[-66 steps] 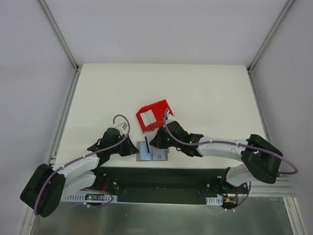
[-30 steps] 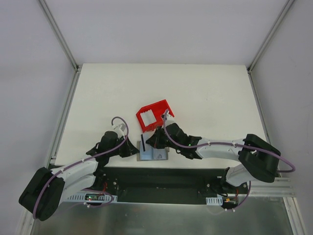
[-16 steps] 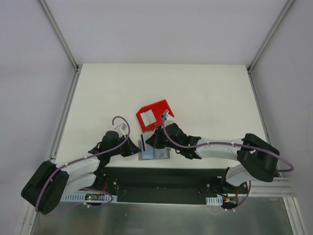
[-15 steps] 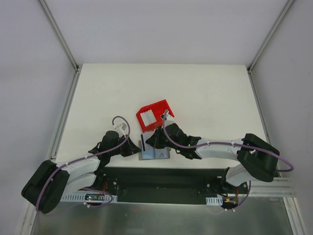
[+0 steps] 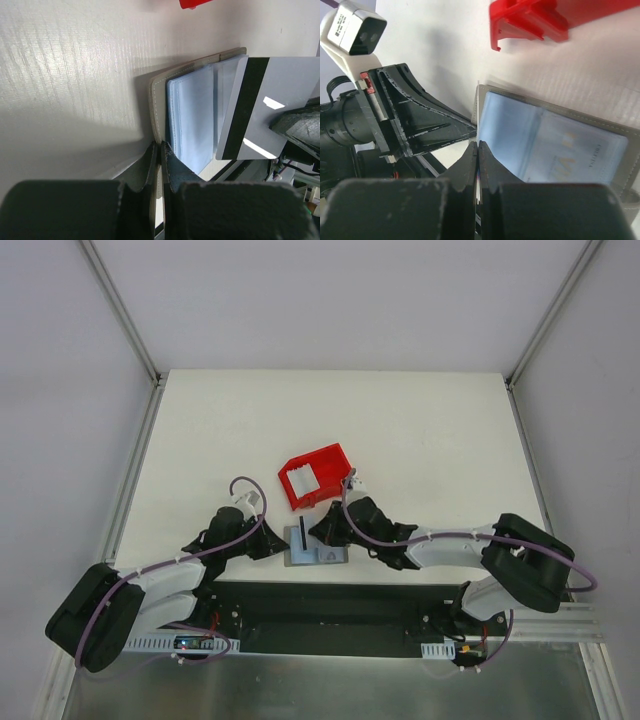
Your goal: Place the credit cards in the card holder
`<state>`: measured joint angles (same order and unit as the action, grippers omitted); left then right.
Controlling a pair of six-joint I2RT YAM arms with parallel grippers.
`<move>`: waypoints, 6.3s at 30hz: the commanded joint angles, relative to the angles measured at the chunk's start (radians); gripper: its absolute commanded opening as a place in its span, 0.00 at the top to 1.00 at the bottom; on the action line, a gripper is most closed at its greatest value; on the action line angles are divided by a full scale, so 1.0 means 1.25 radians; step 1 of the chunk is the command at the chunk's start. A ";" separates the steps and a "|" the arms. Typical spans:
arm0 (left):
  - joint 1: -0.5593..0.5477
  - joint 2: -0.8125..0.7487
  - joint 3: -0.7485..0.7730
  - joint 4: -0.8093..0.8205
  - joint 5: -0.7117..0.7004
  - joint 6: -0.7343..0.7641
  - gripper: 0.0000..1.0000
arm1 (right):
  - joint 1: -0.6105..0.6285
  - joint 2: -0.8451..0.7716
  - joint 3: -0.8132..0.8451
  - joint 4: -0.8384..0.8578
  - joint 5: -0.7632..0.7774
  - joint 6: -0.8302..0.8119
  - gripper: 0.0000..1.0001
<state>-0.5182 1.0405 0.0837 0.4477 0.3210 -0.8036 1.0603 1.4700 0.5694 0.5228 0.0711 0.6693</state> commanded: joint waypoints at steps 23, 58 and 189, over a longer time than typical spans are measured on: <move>-0.009 0.029 -0.033 -0.060 -0.057 0.016 1.00 | -0.095 -0.025 -0.198 0.241 -0.113 0.106 1.00; -0.009 0.044 0.008 -0.093 -0.052 0.045 1.00 | -0.144 0.015 -0.224 0.354 -0.216 0.110 1.00; -0.009 0.060 0.026 -0.083 -0.024 0.080 1.00 | -0.049 0.129 -0.167 0.166 -0.016 0.162 1.00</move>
<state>-0.5179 1.1011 0.1436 0.4290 0.3126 -0.7425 0.9806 1.6104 0.3820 0.8120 0.0071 0.8845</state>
